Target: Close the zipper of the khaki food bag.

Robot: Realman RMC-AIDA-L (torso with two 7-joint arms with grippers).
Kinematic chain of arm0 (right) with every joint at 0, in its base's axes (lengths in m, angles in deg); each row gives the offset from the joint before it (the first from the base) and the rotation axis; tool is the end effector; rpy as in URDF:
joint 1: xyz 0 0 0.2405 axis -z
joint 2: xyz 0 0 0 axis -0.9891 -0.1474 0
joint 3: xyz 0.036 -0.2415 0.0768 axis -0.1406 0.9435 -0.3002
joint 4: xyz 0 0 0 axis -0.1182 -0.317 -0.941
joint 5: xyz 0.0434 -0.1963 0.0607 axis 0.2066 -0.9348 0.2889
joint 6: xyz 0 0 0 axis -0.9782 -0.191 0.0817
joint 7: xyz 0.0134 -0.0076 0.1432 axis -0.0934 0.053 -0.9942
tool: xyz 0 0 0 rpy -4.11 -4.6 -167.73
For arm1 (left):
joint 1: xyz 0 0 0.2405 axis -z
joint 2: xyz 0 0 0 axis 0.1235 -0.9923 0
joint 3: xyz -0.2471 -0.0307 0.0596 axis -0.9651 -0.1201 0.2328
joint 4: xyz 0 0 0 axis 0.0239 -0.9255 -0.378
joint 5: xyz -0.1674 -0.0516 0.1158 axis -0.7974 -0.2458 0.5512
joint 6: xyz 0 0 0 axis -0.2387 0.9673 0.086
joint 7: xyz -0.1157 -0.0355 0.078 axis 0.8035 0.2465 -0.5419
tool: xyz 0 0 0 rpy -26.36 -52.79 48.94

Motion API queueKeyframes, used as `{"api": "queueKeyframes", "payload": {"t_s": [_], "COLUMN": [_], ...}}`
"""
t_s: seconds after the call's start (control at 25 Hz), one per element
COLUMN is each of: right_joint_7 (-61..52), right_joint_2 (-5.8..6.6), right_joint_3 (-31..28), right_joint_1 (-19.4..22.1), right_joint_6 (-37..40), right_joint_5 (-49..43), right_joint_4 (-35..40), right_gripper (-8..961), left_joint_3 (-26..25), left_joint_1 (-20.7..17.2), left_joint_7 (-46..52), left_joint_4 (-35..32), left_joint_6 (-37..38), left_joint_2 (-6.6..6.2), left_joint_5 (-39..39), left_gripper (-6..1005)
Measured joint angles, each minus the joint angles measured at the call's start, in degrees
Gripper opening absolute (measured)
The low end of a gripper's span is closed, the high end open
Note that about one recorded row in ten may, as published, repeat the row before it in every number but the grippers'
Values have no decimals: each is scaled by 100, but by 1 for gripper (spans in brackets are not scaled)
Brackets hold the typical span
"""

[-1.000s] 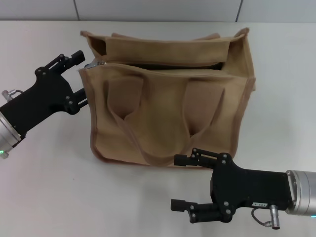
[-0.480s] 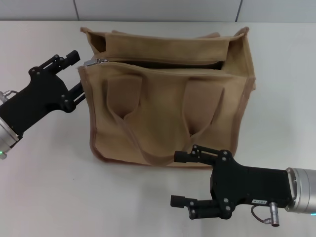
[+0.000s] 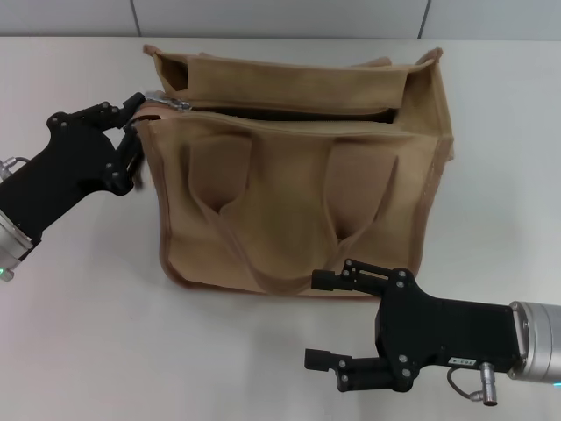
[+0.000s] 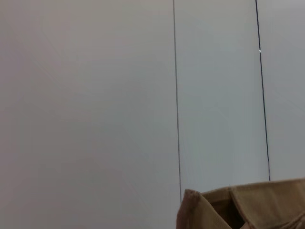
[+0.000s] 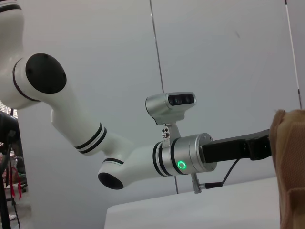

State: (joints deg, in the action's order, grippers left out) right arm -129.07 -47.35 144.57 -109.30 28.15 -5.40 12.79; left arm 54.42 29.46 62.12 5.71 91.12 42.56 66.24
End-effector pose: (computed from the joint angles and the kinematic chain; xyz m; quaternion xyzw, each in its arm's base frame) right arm 0.2489 0.2329 -0.0811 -0.9234 0.0712 0.3756 0.0327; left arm -0.2988 0.2924 0.0022 -0.8329 -0.1149 -0.3926 0.3728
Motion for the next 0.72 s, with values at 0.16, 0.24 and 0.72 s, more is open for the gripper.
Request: {"api": "queueKeyframes", "payload": {"t_s": [0.16,0.24,0.72], "right_joint_7": [33,35,18], "right_joint_2": [0,0,5], "right_joint_3": [0,0,1], "right_joint_1": [0,0,105], "right_joint_6": [1,9,1136], "right_joint_5": [5,6,319], "right_joint_4": [-5,-5,-11], "right_gripper": [833,833,832], "left_joint_3": [0,0,0], "left_joint_1": [-2,-3,10], "left_joint_7": [0,0,0], "left_joint_4": [34,39,104], "left_joint_6": [22,51,565], "left_joint_2": [0,0,8], "left_joint_5": [-9,-11,-306], "left_gripper": [192,152,33]}}
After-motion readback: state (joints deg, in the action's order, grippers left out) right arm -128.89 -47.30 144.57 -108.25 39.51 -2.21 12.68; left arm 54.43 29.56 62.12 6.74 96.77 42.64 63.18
